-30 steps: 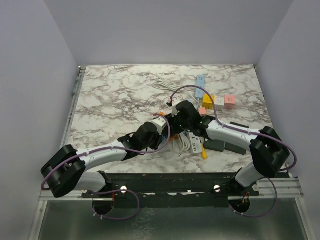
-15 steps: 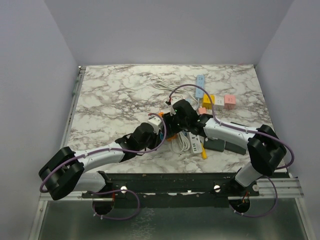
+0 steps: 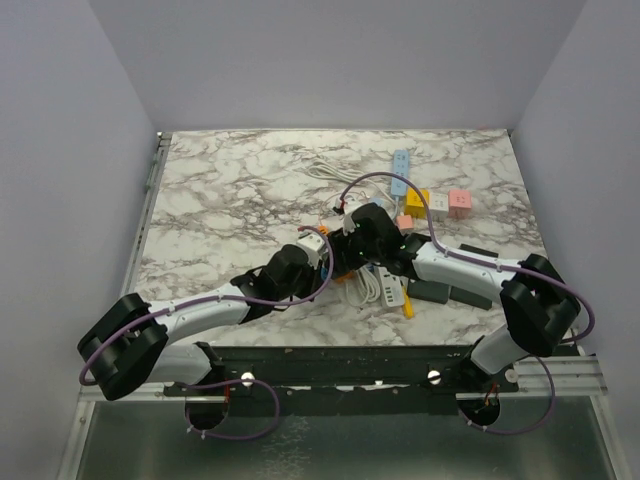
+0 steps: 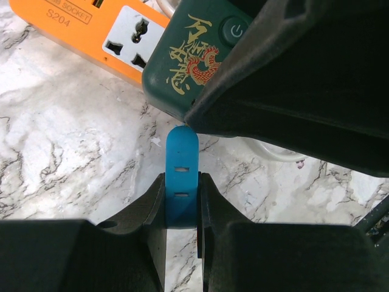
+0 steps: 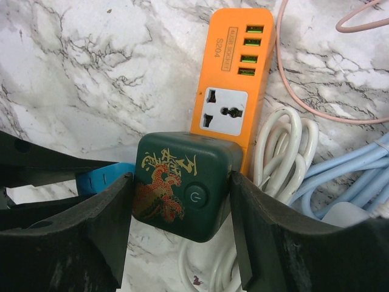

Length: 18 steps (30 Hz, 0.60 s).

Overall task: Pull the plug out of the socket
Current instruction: Remove the plug from the socket.

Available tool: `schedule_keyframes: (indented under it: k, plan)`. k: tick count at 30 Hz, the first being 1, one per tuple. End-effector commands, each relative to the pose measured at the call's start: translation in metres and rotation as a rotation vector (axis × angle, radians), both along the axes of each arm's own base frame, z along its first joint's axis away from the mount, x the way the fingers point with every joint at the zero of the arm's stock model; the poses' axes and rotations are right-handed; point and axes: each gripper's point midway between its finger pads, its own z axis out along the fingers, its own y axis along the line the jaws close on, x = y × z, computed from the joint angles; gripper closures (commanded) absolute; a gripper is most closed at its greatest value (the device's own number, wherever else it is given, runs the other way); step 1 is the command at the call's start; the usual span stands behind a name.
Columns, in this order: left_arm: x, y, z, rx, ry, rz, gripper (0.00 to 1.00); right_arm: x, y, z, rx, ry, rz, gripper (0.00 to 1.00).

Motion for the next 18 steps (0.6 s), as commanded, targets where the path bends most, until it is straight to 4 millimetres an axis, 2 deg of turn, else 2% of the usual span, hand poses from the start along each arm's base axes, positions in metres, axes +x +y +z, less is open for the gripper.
schedule_keyframes:
  k: [1, 6, 14, 18]
  plan:
    - [-0.001, 0.003, -0.008, 0.039, 0.049, -0.012, 1.0, -0.013, -0.035, -0.027, -0.154, 0.008, 0.067, 0.69]
    - [0.0, 0.013, -0.015, 0.053, 0.071, 0.035, 1.0, -0.01, -0.041, -0.023, -0.169, -0.001, 0.031, 0.69]
    - [-0.011, 0.016, -0.021, 0.025, 0.111, 0.045, 1.0, 0.001, -0.053, -0.035, -0.225, 0.037, -0.111, 0.7]
    - [-0.016, 0.016, -0.02, -0.007, 0.118, 0.041, 1.0, 0.007, -0.053, -0.037, -0.22, 0.056, -0.145, 0.7]
